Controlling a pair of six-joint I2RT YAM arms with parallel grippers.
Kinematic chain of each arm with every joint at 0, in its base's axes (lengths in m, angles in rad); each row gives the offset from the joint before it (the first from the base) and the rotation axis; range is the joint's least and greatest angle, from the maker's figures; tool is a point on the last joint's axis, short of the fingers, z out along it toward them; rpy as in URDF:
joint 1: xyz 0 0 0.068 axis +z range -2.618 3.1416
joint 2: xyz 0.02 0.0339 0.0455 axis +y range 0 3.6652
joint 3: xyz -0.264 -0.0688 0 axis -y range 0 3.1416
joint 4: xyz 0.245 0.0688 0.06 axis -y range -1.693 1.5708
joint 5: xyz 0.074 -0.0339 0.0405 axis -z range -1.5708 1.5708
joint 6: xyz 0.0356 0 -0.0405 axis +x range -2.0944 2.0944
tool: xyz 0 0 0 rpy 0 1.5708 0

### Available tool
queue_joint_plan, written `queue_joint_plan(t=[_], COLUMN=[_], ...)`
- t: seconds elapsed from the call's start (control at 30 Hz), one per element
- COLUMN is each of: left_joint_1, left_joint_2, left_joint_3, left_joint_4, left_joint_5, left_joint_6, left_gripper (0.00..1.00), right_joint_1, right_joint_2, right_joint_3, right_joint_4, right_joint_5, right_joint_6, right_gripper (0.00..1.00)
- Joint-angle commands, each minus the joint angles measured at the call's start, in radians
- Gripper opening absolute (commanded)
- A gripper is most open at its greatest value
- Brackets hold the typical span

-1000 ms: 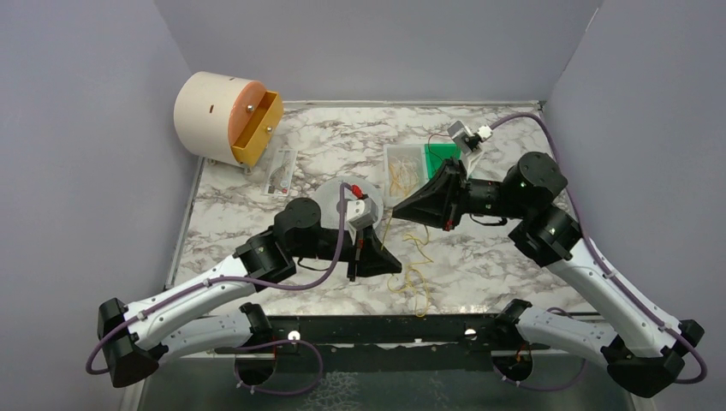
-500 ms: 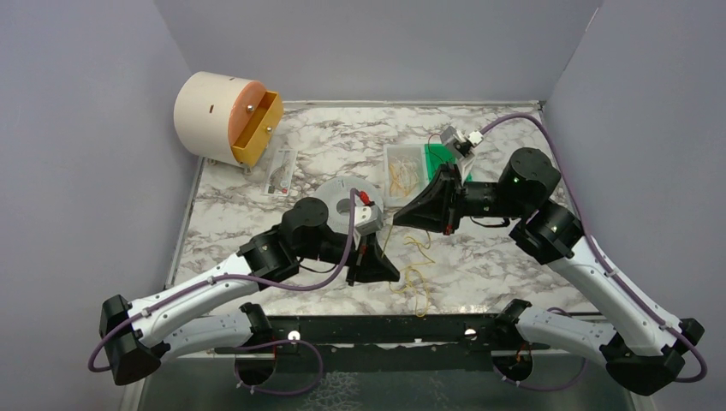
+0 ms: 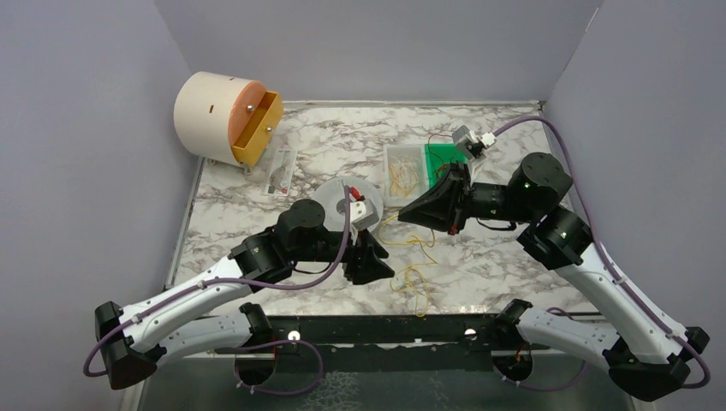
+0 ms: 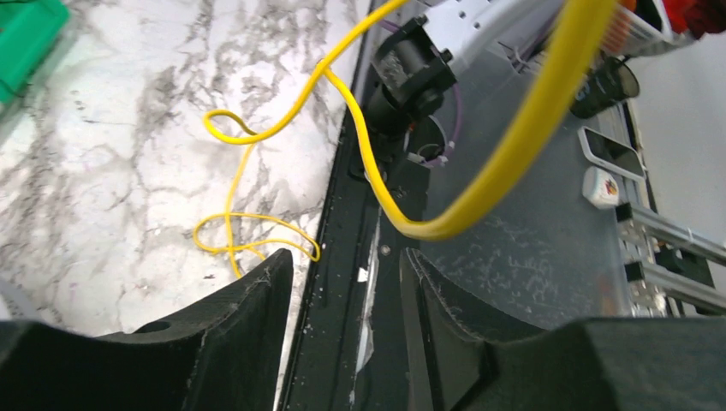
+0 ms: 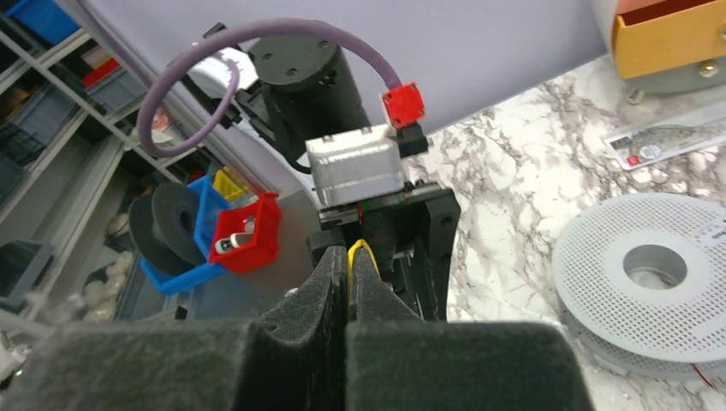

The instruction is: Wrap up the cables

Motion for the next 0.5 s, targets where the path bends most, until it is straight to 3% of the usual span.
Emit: queue_joint_plan(t=[0.0, 0.2, 0.47], left_joint_1=[-0.004, -0.004, -0.004], left_joint_2=[-0.045, -0.085, -0.144], left_joint_3=[0.049, 0.064, 0.063], left_joint_4=[-0.044, -0.090, -0.054], left_joint_5=[-0.196, -0.321, -0.355], left_joint_6=[0.020, 0.035, 0.019], left_gripper=[0.54, 0.58, 0.62], right_joint_1=[0.001, 0.002, 0.002], right_joint_2=[-0.024, -0.046, -0.067], right_joint_3=[-0.005, -0.019, -0.072], right_joint_4=[-0.058, -0.110, -0.082], right_joint_5=[0.118, 0.266, 0.359], right_joint_6=[-0.026, -0.030, 0.007], right_gripper=[0.01, 0.01, 0.01])
